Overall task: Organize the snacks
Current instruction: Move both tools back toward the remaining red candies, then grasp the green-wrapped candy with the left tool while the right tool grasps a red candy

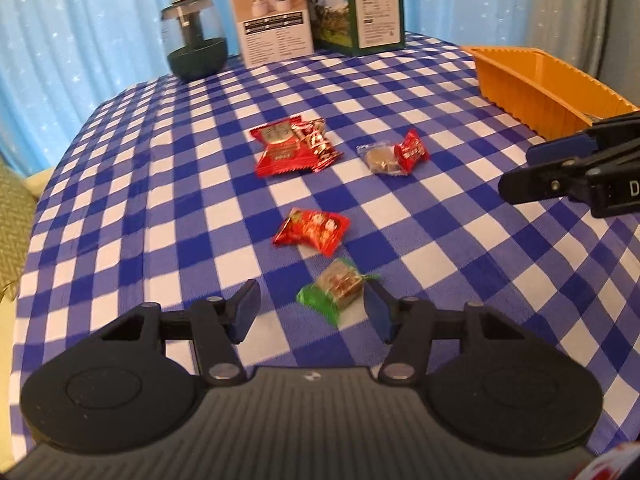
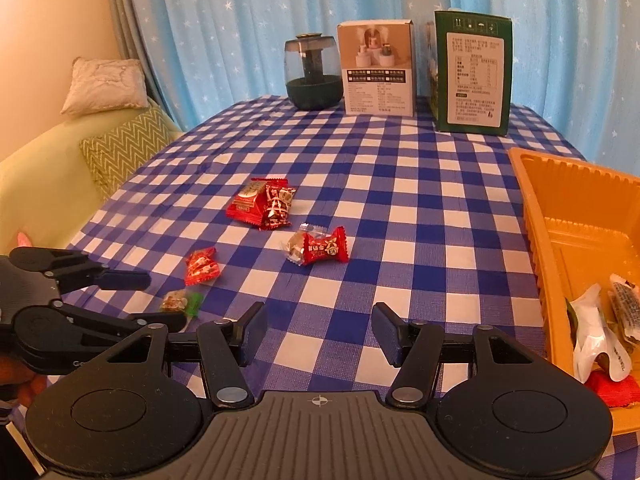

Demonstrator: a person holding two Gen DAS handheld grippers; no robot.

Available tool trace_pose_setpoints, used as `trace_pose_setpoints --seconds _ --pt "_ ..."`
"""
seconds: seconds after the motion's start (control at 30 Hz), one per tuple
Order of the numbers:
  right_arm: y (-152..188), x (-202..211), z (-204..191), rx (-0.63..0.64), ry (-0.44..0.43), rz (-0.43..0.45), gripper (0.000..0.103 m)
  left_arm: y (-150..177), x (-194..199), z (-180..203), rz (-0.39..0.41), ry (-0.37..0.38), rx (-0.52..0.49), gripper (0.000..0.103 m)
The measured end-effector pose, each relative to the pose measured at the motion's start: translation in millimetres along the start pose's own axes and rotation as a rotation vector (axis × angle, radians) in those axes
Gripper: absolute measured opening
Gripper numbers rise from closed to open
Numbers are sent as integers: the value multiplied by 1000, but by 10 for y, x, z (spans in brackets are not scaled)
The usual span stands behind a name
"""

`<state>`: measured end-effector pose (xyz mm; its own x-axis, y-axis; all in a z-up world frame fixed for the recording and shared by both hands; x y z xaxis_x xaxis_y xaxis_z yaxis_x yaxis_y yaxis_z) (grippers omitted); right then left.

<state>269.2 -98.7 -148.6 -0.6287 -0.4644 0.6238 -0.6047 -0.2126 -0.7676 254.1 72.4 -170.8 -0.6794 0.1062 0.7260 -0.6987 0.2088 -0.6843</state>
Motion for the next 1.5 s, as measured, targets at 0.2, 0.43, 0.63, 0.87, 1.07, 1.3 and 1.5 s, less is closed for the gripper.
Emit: trace_pose_setpoints --seconds 0.2,0.43,0.63,0.87,1.07,1.3,1.5 --pt "-51 -17 -49 4 -3 11 58 -64 -56 40 9 61 -17 36" --pt "-89 -62 -103 7 -7 11 58 -55 -36 80 -11 91 6 19" --pt "-109 -117 -191 20 -28 9 58 27 65 -67 -21 16 49 19" --pt "-144 -301 -412 63 -82 6 58 52 164 -508 0 -87 210 19" --pt "-205 -524 -674 113 -129 7 58 78 173 -740 12 -137 324 19" --pt "-271 -854 -897 165 -155 -3 58 95 185 -829 24 -150 371 19" --pt "-266 -1098 -992 217 -151 -17 48 93 180 -817 28 -141 375 19"
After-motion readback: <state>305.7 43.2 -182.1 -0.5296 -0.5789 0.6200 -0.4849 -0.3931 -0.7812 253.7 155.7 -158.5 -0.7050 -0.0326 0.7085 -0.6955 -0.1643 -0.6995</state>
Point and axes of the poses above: each gripper's, at about its wrist camera, not at the fingertips, and x roughly against the way its jaws point, z to its right, y to its underside, the point moved 7 cm from there along -x, roughly the way its jaws point, and after that the axes turned 3 degrees about x, right-handed, at the moved point
